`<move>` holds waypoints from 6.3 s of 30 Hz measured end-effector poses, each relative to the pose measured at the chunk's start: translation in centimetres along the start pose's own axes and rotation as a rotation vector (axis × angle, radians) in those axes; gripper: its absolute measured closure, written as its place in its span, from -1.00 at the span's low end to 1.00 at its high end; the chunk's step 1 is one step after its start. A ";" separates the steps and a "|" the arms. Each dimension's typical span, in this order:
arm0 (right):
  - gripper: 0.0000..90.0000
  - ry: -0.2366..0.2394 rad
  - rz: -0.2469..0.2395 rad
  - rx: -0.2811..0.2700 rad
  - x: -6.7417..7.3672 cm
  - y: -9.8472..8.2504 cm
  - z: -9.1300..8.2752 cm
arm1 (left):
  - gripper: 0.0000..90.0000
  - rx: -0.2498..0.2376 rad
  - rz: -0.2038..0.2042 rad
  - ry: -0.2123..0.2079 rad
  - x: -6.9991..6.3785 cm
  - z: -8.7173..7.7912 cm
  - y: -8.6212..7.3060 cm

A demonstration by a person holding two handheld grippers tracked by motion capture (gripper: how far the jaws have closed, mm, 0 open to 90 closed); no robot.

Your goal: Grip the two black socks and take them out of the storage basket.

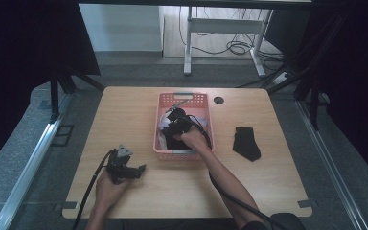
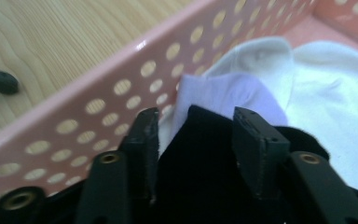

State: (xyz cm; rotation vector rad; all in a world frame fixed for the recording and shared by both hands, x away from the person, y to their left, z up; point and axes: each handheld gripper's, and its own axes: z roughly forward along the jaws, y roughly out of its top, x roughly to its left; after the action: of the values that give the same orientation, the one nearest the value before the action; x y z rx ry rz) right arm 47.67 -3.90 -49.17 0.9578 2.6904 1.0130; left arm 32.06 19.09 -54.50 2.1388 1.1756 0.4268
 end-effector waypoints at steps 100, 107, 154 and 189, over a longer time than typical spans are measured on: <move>0.93 -0.372 0.212 -0.346 -8.1 -6.9 -26.4 | -0.77 -0.005 -0.001 0.001 0.0 0.0 0.0; 0.92 -0.414 0.264 -0.316 -9.8 -9.8 -26.2 | -0.76 -0.007 -0.007 0.001 -0.1 0.0 0.0; -0.16 -0.403 0.295 -0.169 -12.9 -14.2 -17.5 | -0.77 -0.009 -0.011 0.001 -0.1 0.1 0.0; -0.59 -0.239 0.145 -0.177 -4.7 -15.4 -18.8 | -0.76 -0.011 -0.013 0.002 -0.1 0.1 0.0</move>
State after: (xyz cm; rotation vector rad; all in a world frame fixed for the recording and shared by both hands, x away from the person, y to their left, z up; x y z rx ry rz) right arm 37.59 -26.04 -44.87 1.1684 2.3248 1.0651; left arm 32.03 18.98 -54.56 2.1210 1.1847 0.4283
